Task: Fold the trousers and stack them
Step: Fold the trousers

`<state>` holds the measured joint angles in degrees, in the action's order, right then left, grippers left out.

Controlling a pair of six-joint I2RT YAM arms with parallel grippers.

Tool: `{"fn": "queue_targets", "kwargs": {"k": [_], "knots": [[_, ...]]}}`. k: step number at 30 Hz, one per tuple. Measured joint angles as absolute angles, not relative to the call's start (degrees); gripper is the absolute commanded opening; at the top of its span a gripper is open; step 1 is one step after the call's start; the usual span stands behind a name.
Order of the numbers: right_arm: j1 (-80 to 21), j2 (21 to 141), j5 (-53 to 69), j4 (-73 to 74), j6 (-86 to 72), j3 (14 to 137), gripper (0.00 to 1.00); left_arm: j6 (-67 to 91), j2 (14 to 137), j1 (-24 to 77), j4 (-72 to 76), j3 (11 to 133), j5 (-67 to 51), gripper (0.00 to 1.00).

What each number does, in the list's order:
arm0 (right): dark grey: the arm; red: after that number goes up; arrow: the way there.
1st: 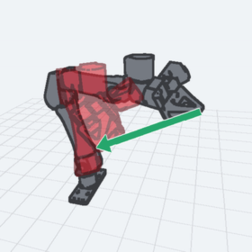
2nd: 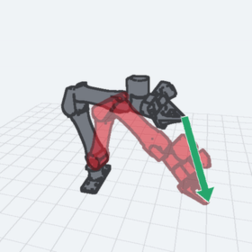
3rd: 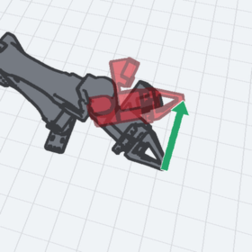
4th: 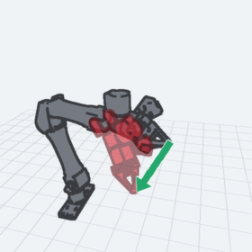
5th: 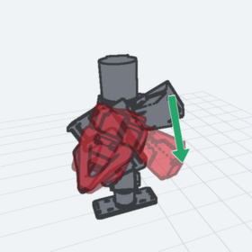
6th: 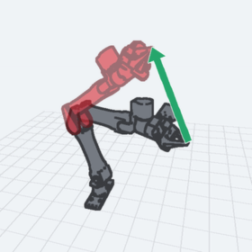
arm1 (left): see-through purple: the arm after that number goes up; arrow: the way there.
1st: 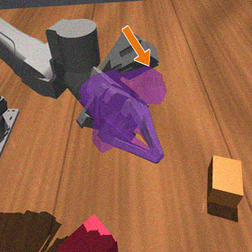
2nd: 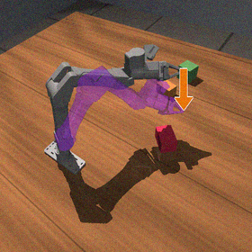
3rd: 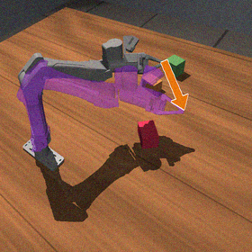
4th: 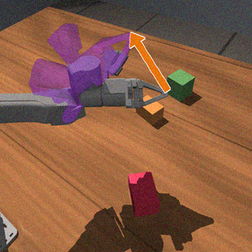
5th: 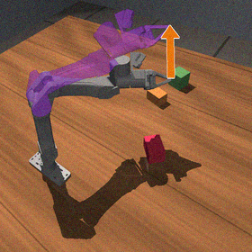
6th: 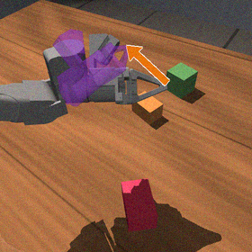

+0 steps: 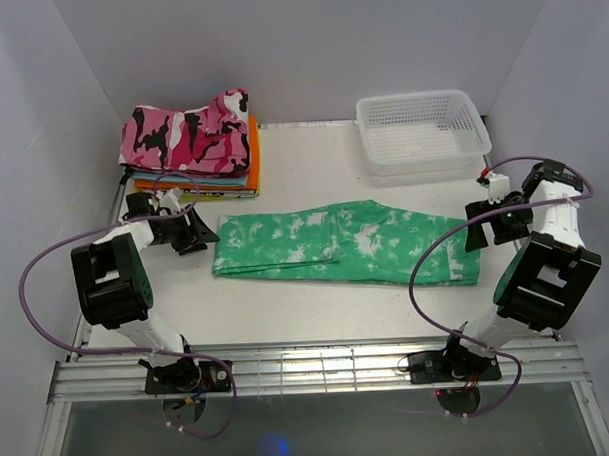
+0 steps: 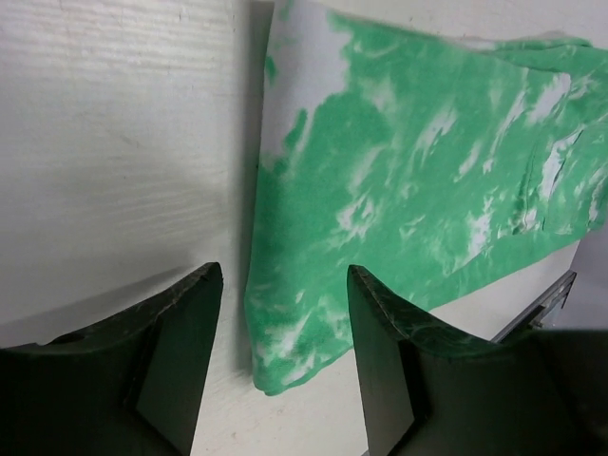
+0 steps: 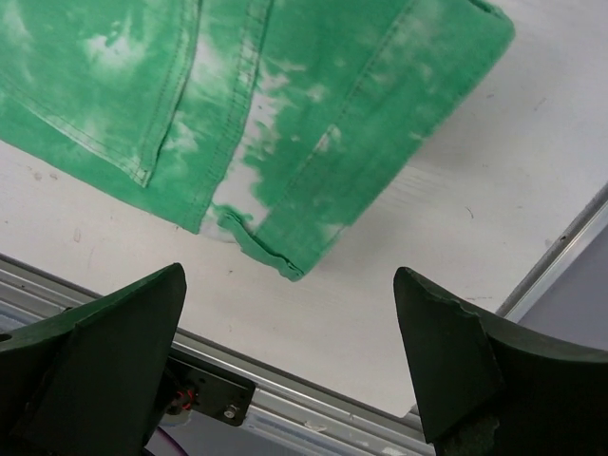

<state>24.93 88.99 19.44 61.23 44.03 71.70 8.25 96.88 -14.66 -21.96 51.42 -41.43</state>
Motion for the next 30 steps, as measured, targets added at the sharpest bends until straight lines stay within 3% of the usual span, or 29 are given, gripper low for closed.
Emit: {"fn": "queue_targets", "kwargs": {"k": [10,16,27,30], "knots": [[31.8,97.3,19.9,62.5,40.8,76.4,1.0,4.3,100.5,-15.2,-23.1,55.4,-42.1,0.63],[32.2,101.8,20.5,59.7,38.2,75.5,0.74,6.1,103.7,-15.3,-20.6,55.1,-46.8,0.59],[31.4,106.5,21.4,54.9,34.9,72.2,0.59,7.6,104.9,-14.9,-16.6,52.8,-50.9,0.5],[30.5,106.5,21.6,53.9,34.7,71.9,0.54,8.7,105.5,-14.8,-15.2,52.5,-51.1,0.4]]}}
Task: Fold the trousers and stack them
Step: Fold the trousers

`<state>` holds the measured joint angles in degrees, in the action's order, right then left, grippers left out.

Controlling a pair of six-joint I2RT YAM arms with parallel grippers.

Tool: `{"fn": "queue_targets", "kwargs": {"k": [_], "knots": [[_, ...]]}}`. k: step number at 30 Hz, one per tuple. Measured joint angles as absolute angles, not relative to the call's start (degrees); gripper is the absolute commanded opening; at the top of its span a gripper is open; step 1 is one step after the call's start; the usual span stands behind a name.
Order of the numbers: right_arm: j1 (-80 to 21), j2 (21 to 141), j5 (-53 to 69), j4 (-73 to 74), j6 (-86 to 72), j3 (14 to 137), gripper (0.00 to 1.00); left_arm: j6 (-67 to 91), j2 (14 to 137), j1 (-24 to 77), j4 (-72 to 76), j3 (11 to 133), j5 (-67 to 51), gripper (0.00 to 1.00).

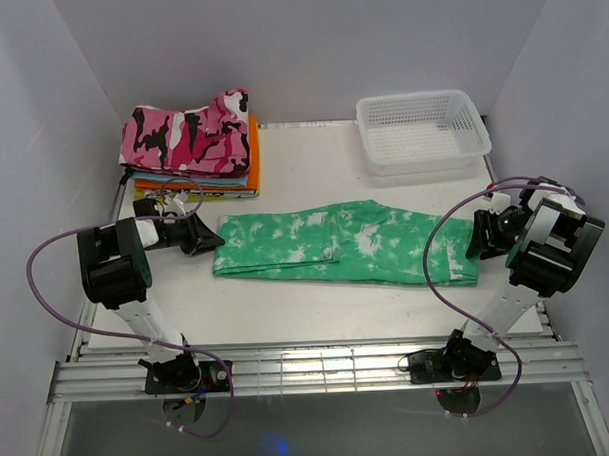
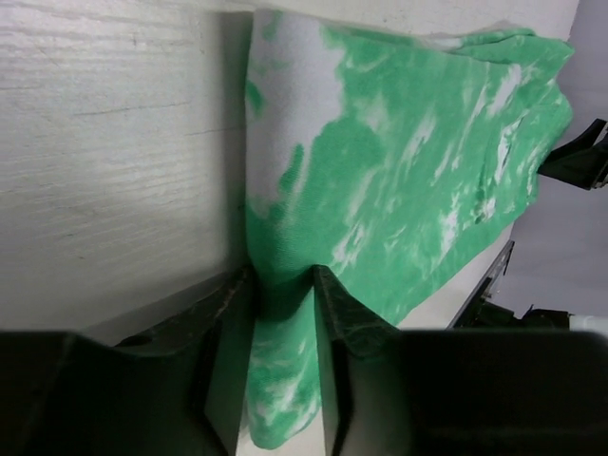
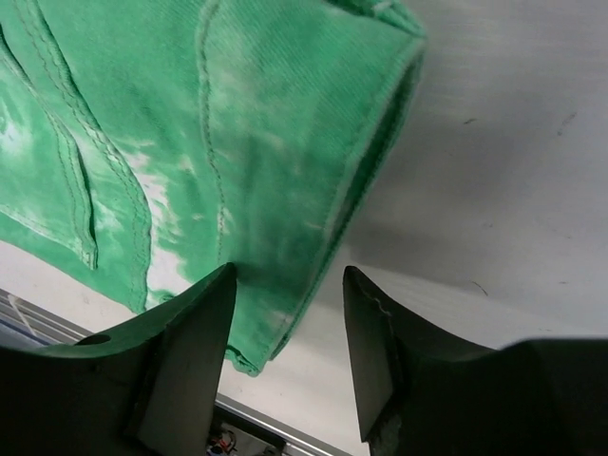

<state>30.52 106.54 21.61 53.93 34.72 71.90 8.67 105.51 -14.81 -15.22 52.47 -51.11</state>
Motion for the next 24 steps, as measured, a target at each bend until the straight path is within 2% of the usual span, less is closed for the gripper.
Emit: {"fn": "queue_targets", "kwargs": {"k": [1,3,6,8,12,13,15,20,24], "knots": [[30.2,106.5,21.6,53.7,34.7,71.6,0.51,9.1,105.9,-14.8,-14.9,52.4,-51.1,0.32],[29.6,106.5,21.8,53.6,34.7,71.1,0.46,9.7,106.5,-14.8,-14.5,52.4,-51.1,0.24],[28.7,106.5,22.0,53.6,34.8,71.0,0.38,9.9,106.6,-14.8,-15.1,52.5,-50.6,0.01],[28.2,106.4,22.6,53.5,35.0,71.0,0.35,8.9,105.9,-14.8,-16.6,52.8,-50.0,0.0],[27.3,104.1,25.3,52.8,35.0,69.4,0.22,5.8,101.8,-16.1,-23.1,53.6,-48.2,0.0],[27.0,103.1,26.3,52.6,35.0,68.6,0.14,4.6,100.3,-16.8,-25.7,54.3,-47.8,0.0],[25.8,100.4,28.4,51.9,34.9,66.6,0.1,2.2,97.2,-17.9,-30.2,56.7,-47.0,0.0],[20.3,97.1,32.2,50.3,33.4,62.2,0.08,-1.7,89.2,-18.6,-39.9,65.5,-45.3,0.0],[16.6,97.2,35.2,48.4,31.4,60.0,0.08,-1.7,88.3,-17.1,-46.5,75.9,-45.1,0.0]]}}
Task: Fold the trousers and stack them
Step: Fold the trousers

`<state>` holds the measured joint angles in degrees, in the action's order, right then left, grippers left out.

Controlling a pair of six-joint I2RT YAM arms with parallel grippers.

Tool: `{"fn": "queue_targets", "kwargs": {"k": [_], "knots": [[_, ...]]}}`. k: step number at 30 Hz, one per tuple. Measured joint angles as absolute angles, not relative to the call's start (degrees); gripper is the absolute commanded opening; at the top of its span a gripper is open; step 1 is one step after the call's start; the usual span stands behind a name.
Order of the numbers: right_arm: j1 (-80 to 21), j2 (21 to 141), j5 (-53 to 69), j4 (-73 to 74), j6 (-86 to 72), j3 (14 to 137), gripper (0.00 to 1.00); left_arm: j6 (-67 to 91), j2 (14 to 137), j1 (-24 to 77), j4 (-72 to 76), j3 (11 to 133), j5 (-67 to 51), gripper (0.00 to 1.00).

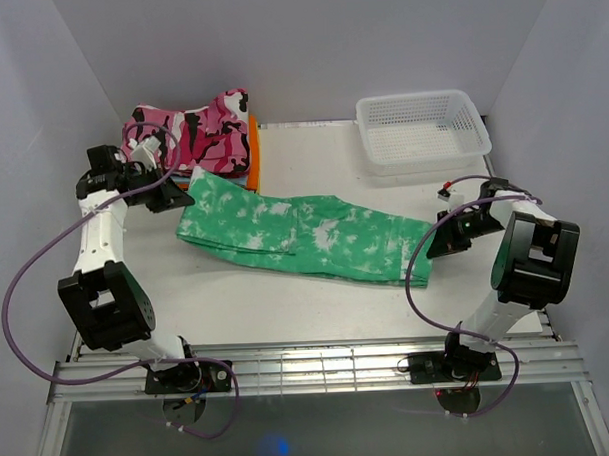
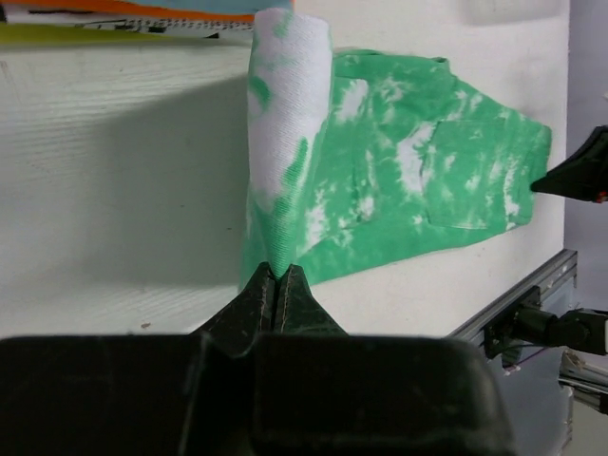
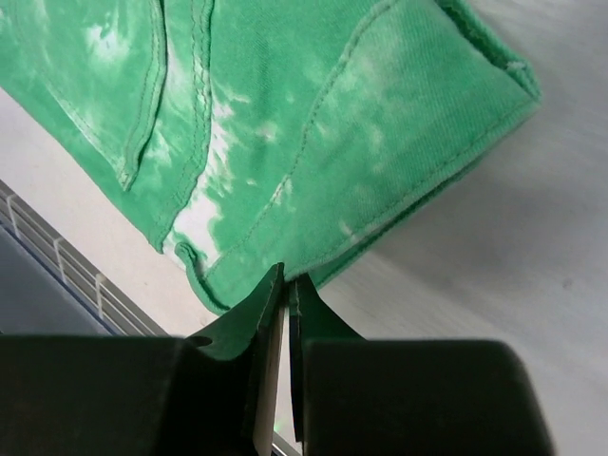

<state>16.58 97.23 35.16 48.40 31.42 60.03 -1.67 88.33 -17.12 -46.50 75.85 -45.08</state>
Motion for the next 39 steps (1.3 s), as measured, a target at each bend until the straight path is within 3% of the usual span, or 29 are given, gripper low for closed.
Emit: {"fn": "queue_targets", "kwargs": {"k": [8,22,39], "knots": [[12.9,100.7,37.9,44.1,28.1,59.7,0.08,6.1,91.7,-3.5,-52.5,89.8,-44.7,0.0],[11.9,102.1,35.3,37.5,20.5,56.8,0.08,25.2,108.2,21.0,-47.7,102.0,-45.1,0.0],[11.0,100.6,28.2,35.4,6.3,55.7,0.08,43.0,110.9,32.5,-22.4,97.5,-43.9,0.0]]}}
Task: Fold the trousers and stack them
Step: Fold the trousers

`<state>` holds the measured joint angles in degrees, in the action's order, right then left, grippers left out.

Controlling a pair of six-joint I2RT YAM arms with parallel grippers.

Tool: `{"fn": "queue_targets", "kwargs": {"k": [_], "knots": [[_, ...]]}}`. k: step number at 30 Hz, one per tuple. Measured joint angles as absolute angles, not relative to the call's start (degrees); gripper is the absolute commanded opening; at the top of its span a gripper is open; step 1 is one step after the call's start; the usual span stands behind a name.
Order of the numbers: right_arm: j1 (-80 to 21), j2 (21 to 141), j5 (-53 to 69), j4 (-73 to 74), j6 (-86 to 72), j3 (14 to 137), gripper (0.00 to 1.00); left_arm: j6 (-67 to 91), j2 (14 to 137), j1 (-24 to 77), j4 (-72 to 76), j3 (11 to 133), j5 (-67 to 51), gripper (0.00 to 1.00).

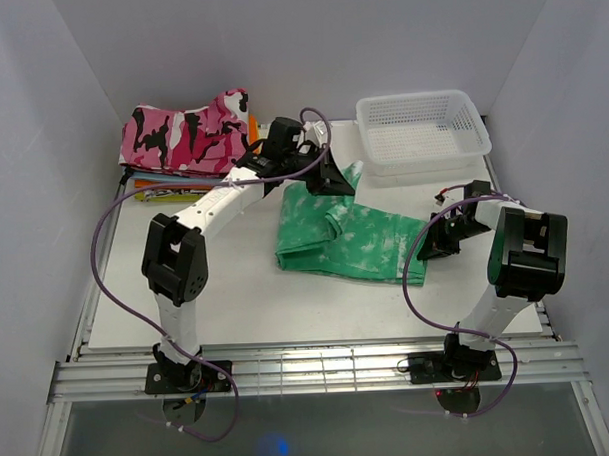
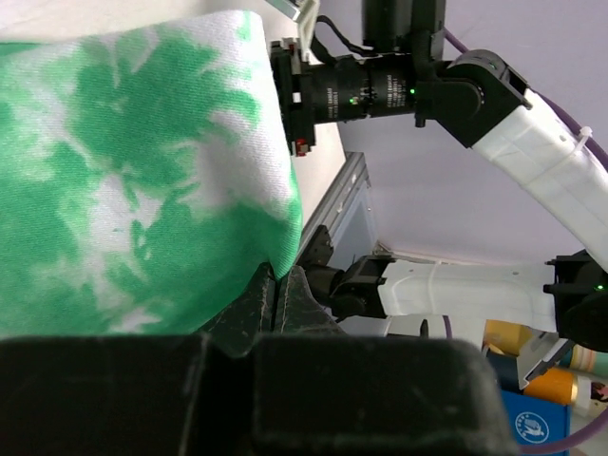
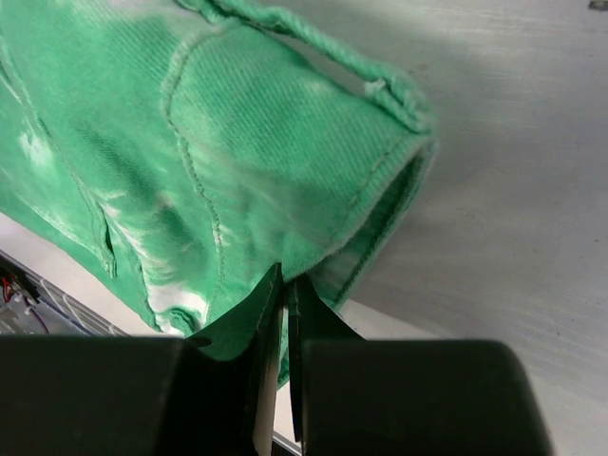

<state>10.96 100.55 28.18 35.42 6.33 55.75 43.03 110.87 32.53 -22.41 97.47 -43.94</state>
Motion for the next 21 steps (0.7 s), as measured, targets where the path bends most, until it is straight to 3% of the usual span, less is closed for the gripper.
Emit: {"fn": "queue_targets", "kwargs": {"k": [11,21], "knots": [[10.8,100.8,27.4,35.9,4.9,56.2,0.08,50.9,115.9,40.4,-11.4,97.5,-41.0,0.0],[10.7,101.0,27.4,36.2,5.0,56.5,0.08,53.1,127.2,46.5,-15.0,106.2,-33.1,0.0]]}}
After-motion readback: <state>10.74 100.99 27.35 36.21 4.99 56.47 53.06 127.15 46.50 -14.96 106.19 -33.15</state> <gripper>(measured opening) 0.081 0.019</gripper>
